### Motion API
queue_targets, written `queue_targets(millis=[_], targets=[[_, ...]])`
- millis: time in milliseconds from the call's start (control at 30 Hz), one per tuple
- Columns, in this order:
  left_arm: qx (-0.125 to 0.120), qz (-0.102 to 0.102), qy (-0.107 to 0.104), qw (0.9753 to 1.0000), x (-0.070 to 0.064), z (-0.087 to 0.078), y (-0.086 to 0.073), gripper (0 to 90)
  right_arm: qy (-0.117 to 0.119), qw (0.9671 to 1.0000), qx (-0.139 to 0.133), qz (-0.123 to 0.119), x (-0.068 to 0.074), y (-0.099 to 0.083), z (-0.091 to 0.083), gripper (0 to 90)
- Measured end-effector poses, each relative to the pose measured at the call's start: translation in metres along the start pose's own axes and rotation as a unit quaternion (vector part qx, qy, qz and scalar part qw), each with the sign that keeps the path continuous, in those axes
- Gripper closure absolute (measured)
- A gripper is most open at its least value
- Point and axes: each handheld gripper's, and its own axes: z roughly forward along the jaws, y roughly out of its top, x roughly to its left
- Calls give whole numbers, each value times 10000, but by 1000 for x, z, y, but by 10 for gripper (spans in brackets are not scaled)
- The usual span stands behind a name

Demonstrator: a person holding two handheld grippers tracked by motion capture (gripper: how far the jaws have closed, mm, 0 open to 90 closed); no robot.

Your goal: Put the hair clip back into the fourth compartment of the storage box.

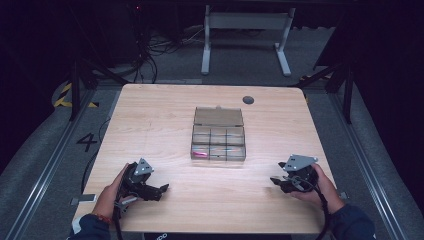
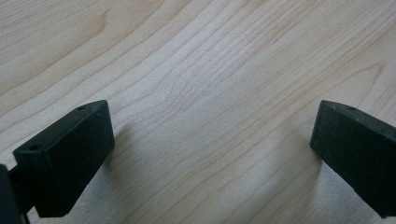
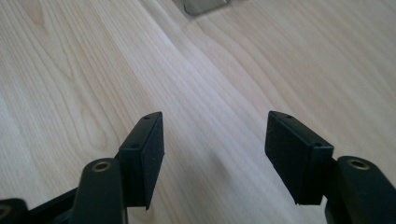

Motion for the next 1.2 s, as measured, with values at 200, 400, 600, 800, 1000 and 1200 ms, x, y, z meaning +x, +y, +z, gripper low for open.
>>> queue_targets(millis=[200, 400, 600, 800, 1000, 1200], targets=[[-5, -6, -1, 10000, 0, 0, 0, 2, -2, 9993, 55, 383, -5, -31, -3, 358], [1, -16, 3, 10000, 0, 0, 0, 2, 6, 9976, -121, 677, -6, -51, -10, 319], [-4, -23, 4, 10000, 0, 0, 0, 2, 81, 9919, -493, 1166, -8, -69, -11, 267], [0, -15, 5, 10000, 0, 0, 0, 2, -11, 9908, -554, 1231, -5, -73, -14, 255], [1, -15, 5, 10000, 0, 0, 0, 2, -18, 9906, -547, 1253, -5, -74, -14, 252], [-2, -22, 15, 10000, -1, 0, 0, 2, -26, 9904, -540, 1269, -5, -73, -14, 246]])
